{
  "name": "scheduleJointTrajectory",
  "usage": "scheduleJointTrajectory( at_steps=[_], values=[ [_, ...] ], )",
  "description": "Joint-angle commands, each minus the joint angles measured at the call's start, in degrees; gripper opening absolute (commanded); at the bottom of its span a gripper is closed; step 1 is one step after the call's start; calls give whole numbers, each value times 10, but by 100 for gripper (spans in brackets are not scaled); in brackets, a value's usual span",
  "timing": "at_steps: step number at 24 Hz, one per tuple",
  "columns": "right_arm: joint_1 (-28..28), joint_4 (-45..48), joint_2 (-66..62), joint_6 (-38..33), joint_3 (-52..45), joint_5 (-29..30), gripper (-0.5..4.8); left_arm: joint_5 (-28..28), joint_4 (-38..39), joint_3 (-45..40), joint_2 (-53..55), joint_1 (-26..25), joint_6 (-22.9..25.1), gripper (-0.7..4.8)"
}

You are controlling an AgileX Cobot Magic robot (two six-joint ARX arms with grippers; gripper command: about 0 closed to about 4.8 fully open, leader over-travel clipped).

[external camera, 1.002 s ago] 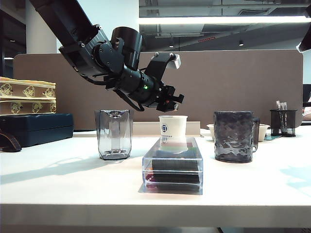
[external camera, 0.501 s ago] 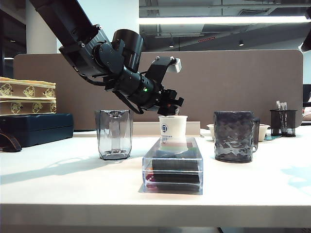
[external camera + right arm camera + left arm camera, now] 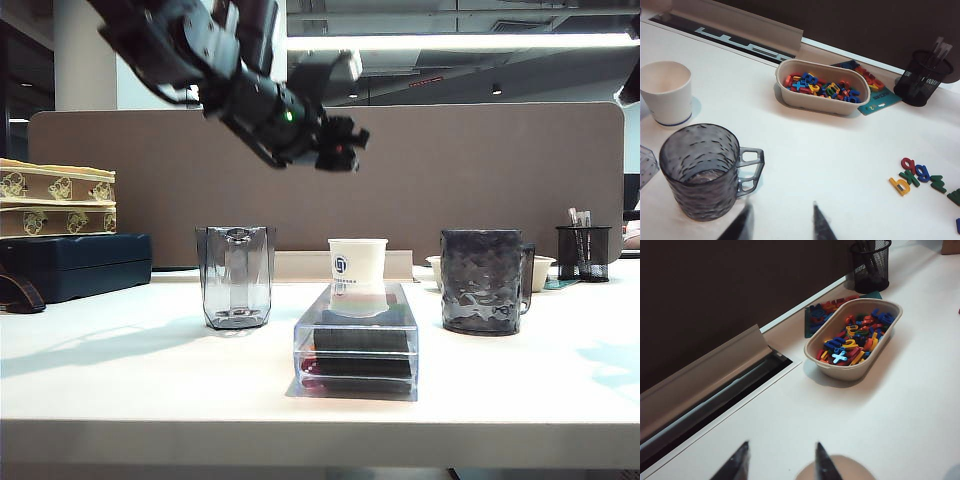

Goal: Pick up the letter "c" and put it in the paper cup.

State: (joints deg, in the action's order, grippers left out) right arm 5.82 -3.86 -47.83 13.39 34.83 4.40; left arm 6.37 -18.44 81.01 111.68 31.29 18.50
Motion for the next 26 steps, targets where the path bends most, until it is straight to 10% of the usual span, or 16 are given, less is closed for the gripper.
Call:
scheduleJointTrajectory(
  at_steps=[1,14,26],
  values=[
    [10,4,10,1,16,-9,147,-2,74,1,-35,0,2,151],
    [10,-82,68,1,67,-23,175,-19,325,0,-189,0,10,111],
    [10,-194,190,2,67,-34,116,-34,351,-115,-348,0,10,88]
  ],
)
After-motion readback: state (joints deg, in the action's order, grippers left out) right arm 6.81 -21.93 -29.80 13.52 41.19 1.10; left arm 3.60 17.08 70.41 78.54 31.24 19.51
